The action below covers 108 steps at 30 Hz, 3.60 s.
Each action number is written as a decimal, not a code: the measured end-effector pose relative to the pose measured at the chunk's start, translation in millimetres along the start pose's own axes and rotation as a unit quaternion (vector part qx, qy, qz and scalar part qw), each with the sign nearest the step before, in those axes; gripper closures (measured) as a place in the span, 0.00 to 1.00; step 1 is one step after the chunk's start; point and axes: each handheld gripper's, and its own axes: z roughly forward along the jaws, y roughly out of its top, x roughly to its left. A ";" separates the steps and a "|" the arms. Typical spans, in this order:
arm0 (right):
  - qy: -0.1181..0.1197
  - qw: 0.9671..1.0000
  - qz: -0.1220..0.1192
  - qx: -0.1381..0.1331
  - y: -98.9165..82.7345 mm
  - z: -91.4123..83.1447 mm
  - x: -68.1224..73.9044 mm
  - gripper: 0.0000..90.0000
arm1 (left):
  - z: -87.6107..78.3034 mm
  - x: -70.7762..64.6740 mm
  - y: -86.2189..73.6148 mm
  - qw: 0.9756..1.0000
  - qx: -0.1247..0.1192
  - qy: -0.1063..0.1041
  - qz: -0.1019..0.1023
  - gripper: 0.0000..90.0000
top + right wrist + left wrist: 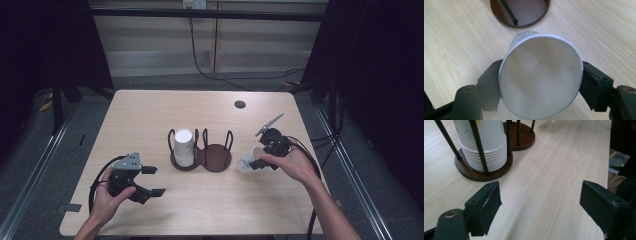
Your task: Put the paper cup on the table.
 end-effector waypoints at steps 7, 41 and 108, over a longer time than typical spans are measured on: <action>-0.013 1.000 0.018 0.014 4.6 -0.5 -9.6 0.30 | 0.4 0.2 0.1 1.000 0.002 -0.001 0.002 0.19; -0.061 0.996 0.035 0.058 17.3 18.3 -25.6 0.27 | 2.8 -0.5 -0.5 1.000 0.010 -0.005 0.008 0.19; -0.049 0.972 0.092 -0.209 -12.7 -7.9 4.1 0.20 | 4.9 -0.8 -4.9 1.000 0.009 0.009 -0.005 0.19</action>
